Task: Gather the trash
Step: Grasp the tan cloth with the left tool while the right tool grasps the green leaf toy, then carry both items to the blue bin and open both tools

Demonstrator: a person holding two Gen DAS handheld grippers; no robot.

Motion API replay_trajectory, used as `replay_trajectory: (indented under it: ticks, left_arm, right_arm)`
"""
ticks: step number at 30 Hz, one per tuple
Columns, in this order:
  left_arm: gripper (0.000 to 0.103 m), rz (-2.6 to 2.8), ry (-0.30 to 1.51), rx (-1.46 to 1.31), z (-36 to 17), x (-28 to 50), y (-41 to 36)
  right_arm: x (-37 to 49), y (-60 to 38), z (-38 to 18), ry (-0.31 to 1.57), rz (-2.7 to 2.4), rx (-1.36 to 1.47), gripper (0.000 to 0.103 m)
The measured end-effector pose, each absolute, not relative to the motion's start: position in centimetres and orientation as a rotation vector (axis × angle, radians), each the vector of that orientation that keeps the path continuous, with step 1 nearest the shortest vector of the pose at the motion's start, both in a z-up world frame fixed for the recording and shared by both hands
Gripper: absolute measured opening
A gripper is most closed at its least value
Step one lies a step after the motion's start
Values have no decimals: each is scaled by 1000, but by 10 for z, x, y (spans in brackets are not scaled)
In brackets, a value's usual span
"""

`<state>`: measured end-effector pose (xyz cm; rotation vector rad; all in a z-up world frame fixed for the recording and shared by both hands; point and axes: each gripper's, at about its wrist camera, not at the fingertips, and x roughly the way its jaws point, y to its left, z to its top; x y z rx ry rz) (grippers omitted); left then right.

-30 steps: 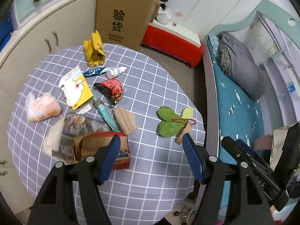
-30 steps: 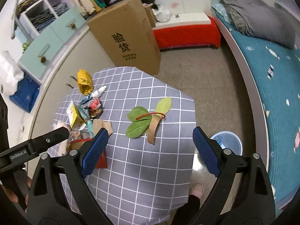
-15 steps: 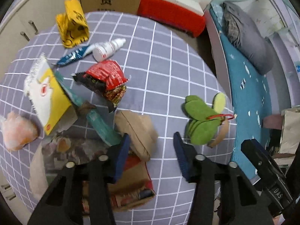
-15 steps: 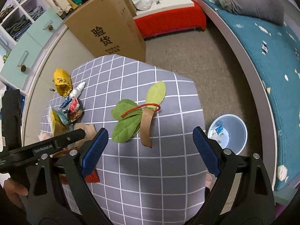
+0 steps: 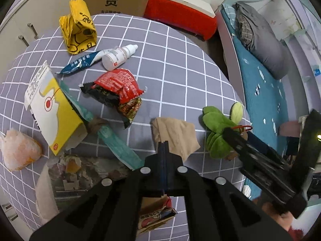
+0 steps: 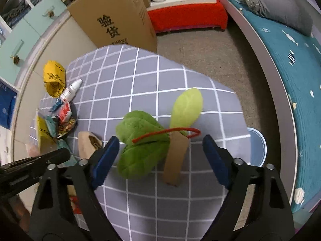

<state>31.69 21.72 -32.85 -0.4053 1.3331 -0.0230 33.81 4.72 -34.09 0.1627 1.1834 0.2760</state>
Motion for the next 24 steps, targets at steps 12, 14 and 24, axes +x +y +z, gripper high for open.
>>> replay_trajectory:
  ticks: [12,14,24]
  left_arm:
    - [53,-35,1386,-396,-350,335,194]
    - [35,-15,1410,-365,-357,339,190]
    - [11,18,1334,-377,-325,333,184]
  right_arm:
    - [335,31,-338,1193,289,172,23]
    - [333,28,-336,1189,292,184,23]
    - [323,8,-304,1149,335,231,22]
